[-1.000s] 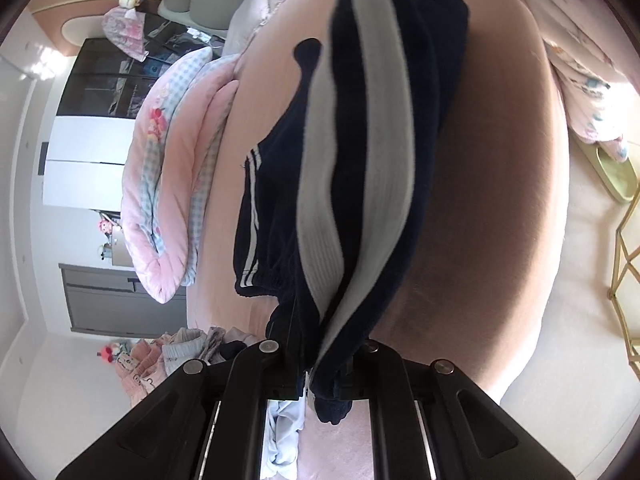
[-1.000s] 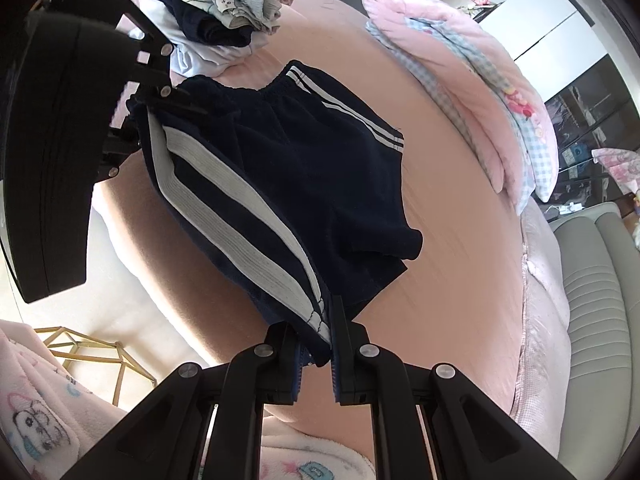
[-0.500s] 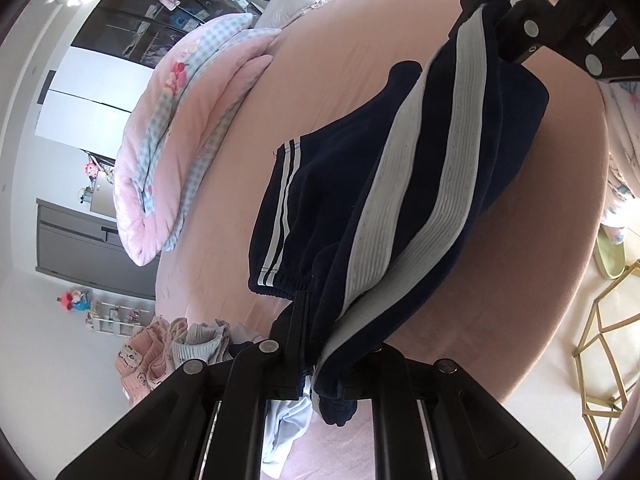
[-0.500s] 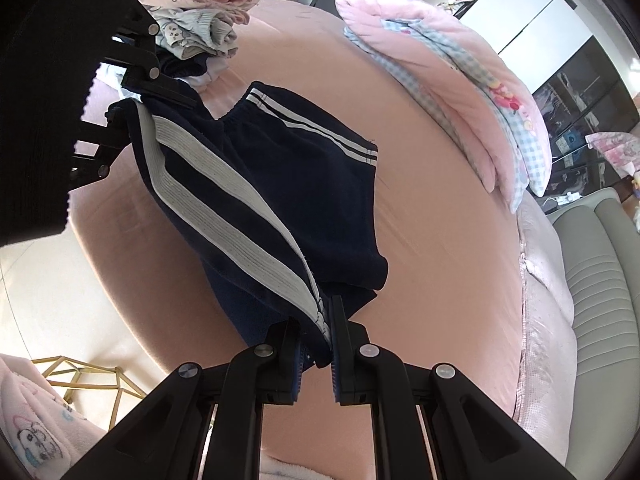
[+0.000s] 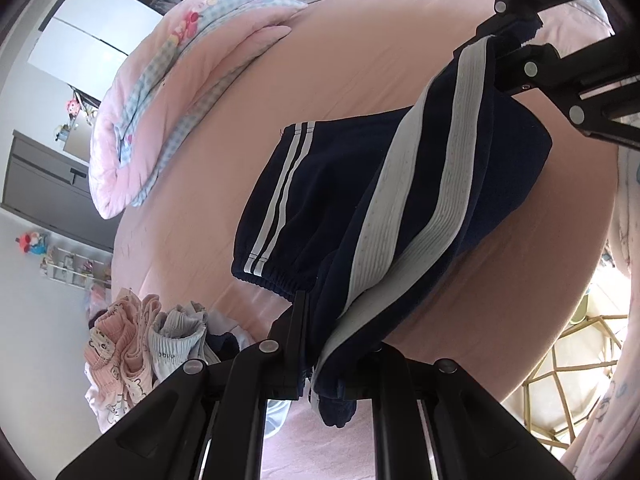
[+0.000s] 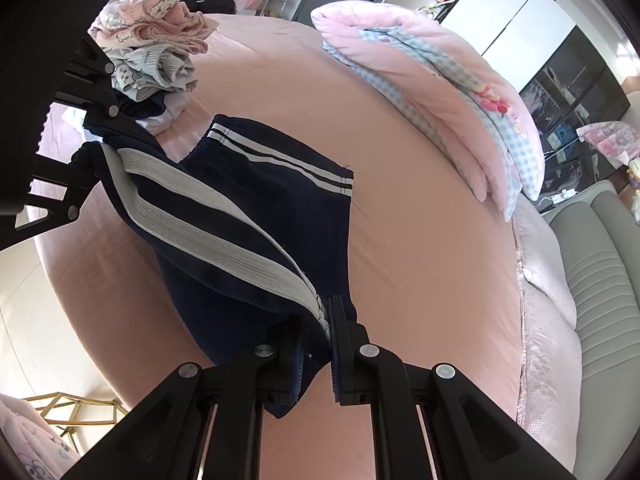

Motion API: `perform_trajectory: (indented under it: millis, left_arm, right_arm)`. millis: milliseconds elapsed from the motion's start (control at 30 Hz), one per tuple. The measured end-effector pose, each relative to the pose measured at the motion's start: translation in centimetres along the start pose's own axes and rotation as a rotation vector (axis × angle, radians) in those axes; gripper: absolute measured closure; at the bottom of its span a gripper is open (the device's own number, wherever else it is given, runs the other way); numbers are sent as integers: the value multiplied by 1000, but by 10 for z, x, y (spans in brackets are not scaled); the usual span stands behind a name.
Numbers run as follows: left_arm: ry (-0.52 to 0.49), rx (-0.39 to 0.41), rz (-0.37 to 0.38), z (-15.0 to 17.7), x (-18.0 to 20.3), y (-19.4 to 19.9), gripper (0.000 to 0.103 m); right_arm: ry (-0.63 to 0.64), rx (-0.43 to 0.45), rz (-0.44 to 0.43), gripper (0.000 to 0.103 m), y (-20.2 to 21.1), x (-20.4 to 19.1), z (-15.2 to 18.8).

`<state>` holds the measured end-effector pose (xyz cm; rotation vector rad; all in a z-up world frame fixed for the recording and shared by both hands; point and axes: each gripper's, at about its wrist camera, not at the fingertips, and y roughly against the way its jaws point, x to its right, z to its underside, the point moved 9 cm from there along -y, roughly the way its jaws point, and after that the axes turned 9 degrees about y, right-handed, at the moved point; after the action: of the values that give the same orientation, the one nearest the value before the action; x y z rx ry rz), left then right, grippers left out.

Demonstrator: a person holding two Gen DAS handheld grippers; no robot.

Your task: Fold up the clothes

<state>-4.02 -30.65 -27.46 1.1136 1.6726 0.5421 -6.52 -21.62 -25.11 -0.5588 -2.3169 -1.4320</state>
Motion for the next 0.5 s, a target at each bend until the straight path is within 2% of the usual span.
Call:
perform_trajectory:
  millis: [500]
  left_arm:
    - [253,-77,111,-22,-25,-14,93]
  right_arm:
    - [-151,23,-35,95,-14,31,-24]
